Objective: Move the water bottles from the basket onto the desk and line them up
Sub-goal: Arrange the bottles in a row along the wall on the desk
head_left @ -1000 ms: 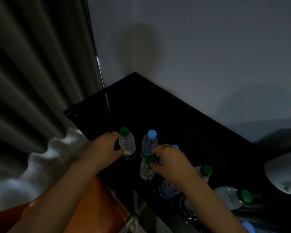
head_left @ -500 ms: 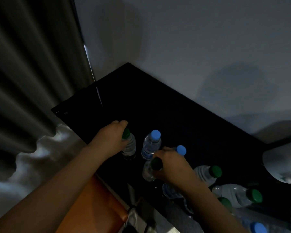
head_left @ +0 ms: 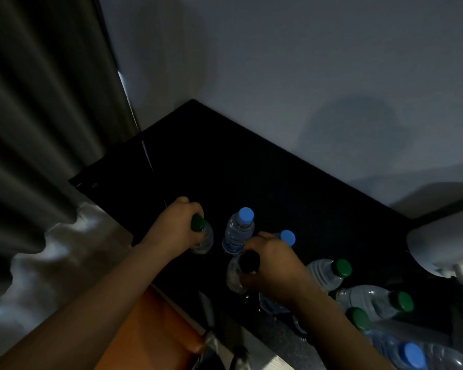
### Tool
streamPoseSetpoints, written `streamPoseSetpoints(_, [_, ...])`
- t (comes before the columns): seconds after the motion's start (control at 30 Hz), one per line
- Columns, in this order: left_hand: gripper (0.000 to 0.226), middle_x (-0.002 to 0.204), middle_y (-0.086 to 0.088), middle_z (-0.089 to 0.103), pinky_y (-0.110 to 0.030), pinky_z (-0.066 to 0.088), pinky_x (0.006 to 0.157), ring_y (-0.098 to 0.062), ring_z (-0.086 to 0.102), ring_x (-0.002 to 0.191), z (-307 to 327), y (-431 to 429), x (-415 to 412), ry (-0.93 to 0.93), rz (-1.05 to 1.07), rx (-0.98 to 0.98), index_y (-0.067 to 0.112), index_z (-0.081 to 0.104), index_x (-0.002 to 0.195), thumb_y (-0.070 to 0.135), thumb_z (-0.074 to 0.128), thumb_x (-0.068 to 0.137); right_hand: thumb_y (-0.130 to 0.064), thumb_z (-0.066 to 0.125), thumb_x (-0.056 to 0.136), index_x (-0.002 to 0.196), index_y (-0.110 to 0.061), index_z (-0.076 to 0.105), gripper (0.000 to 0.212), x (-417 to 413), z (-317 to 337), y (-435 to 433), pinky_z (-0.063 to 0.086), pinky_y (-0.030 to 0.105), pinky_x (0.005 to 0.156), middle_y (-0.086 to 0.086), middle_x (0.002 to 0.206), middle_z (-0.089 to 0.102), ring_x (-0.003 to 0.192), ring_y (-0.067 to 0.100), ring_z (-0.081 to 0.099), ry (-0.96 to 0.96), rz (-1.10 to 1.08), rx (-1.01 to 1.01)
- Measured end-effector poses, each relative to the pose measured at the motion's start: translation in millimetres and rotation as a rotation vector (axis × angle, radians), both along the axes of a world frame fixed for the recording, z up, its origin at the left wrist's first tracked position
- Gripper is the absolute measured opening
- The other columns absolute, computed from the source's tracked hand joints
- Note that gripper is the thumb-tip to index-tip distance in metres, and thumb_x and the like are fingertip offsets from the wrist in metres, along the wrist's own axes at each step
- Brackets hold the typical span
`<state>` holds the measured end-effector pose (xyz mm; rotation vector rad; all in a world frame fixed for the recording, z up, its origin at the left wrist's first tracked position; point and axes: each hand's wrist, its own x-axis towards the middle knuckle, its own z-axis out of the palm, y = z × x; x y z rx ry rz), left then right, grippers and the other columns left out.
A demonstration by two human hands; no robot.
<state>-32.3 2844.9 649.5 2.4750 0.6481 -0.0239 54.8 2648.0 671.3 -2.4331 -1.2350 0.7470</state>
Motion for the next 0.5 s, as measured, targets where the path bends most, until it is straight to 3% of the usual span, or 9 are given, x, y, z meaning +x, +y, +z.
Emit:
streamPoseSetpoints(0.1, [0.021, 0.092, 0.001, 0.046, -0.015, 0.034, 0.059, -0.011, 0.051, 0.078, 10, -4, -6, -0.06, 0.015, -0.019, 0.013, 0.064, 0.094, 0.017, 0.074, 0.076, -0.021, 0.071, 0.07, 0.086, -0.009, 0.06, 0.022, -1, 12, -3, 0.053, 0.04, 0.068, 0.002, 0.092, 0.051, 0.077, 0.015, 0.054, -0.01, -0.046, 0.118])
streamPoseSetpoints(0.23, [0.023, 0.094, -0.003, 0.05, -0.02, 0.038, 0.066, -0.015, 0.054, 0.081, 35, -7, -10, -0.123, 0.022, -0.018, 0.015, 0.067, 0.093, 0.016, 0.077, 0.072, -0.022, 0.073, 0.067, 0.08, -0.013, 0.062, 0.019, -2, 29, -8, 0.04, 0.017, 0.055, -0.008, 0.081, 0.047, 0.067, 0.004, 0.048, -0.058, -0.017, 0.262])
streamPoseSetpoints(0.37, [0.023, 0.088, 0.004, 0.05, -0.012, 0.033, 0.058, -0.004, 0.051, 0.075, 60, -13, -18, -0.187, 0.052, -0.015, 0.023, 0.066, 0.085, 0.018, 0.08, 0.067, -0.023, 0.073, 0.063, 0.079, -0.011, 0.066, 0.022, -1, 55, -12, 0.05, 0.031, 0.06, -0.002, 0.082, 0.052, 0.068, 0.011, 0.055, -0.08, -0.04, 0.369])
streamPoseSetpoints(0.5, [0.026, 0.085, 0.008, 0.051, -0.009, 0.033, 0.057, -0.002, 0.054, 0.072, 87, -23, -23, -0.23, 0.084, 0.039, 0.032, 0.064, 0.08, 0.021, 0.08, 0.062, -0.02, 0.075, 0.062, 0.079, -0.012, 0.068, 0.02, 5, 91, -19, 0.049, 0.027, 0.061, -0.002, 0.081, 0.056, 0.067, 0.009, 0.056, -0.093, -0.037, 0.482])
